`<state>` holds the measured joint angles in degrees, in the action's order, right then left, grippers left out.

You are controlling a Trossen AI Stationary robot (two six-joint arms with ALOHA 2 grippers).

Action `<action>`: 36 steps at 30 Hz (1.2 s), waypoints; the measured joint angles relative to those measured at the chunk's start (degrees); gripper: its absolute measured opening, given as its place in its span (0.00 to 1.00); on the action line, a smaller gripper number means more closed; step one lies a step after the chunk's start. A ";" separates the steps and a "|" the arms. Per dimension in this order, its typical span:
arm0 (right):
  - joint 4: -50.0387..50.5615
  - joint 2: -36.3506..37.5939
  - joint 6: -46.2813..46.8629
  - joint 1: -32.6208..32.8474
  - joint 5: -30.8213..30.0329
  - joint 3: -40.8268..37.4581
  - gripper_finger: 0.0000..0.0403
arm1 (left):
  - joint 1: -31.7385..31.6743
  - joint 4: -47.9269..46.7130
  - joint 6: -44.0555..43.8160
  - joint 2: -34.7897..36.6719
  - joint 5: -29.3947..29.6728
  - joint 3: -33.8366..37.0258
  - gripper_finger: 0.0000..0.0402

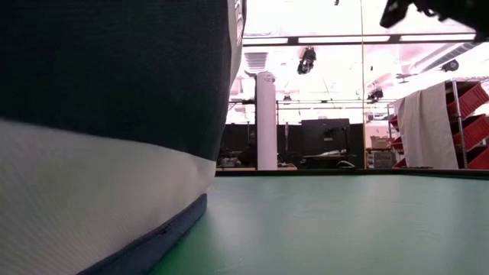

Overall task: Sort clothes
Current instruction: Return to Home Position

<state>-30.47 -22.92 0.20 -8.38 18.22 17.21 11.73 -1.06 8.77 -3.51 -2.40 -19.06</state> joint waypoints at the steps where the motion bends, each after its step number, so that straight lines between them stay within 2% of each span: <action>1: -1.07 1.14 -0.05 -0.02 0.02 -1.73 0.03 | 0.00 0.47 0.18 0.02 -0.02 0.65 0.00; 9: -11.88 9.96 -9.14 -0.02 -0.45 -16.57 0.03 | 0.00 3.77 1.25 0.44 -0.62 5.37 0.00; 16: -8.60 11.79 -10.04 -0.09 -5.57 -16.48 0.03 | 0.02 5.58 -0.52 0.56 -1.46 8.80 0.00; 20: -8.29 11.18 -9.18 -0.07 -5.84 -16.48 0.03 | 0.09 7.52 -0.84 0.19 -1.44 9.77 0.00; 27: -7.51 11.13 -8.78 -0.07 -6.32 -16.50 0.03 | 0.09 2.49 -0.86 -0.37 -1.20 10.53 0.00; 36: -3.29 11.13 -7.23 -0.07 -6.38 -16.52 0.03 | 0.07 5.20 -4.71 -0.28 -1.05 14.06 0.00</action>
<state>-33.76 -11.79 -7.03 -8.45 11.84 0.69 11.79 4.14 4.05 -3.79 -3.44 -4.99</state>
